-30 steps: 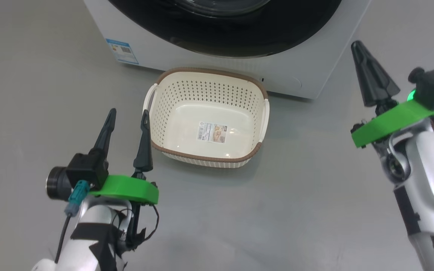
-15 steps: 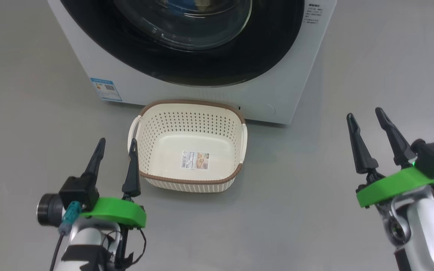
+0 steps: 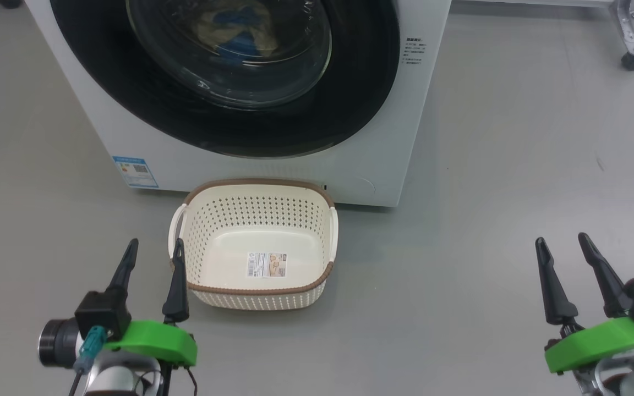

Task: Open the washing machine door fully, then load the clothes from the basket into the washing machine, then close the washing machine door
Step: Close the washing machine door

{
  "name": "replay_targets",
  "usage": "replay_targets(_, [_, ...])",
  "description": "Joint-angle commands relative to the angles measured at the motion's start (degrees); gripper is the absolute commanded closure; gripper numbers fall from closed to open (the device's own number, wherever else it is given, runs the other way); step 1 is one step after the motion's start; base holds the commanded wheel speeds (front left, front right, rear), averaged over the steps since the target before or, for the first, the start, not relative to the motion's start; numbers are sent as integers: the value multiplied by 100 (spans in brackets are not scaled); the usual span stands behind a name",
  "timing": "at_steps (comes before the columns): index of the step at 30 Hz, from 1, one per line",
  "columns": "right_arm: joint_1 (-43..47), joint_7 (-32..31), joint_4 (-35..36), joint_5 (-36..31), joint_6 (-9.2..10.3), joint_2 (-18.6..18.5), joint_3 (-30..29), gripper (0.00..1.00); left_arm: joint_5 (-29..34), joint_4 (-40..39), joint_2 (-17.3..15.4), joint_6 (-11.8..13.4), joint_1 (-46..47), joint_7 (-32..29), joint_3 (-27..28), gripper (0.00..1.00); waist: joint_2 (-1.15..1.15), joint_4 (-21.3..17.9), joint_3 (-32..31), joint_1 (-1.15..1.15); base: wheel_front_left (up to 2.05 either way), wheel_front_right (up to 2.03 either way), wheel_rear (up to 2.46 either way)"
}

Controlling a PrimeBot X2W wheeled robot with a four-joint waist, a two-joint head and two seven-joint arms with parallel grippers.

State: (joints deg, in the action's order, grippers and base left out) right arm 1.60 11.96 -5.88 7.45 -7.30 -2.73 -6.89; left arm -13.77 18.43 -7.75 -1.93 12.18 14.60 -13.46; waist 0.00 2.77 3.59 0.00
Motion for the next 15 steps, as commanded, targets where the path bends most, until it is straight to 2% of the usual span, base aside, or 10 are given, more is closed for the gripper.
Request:
replay_targets(1, [-63,-57,323,-58,-19,-30,71,0,-49,-233,-147,45,101,6,222,0,0,-77,-51,0,0,0,0])
replay_targets(15, [305,-329,813,-25,-19,-16,-34,0,-158,-405,-161,174,-218,-109,205,0,0,-227,-222,0,0,0,0])
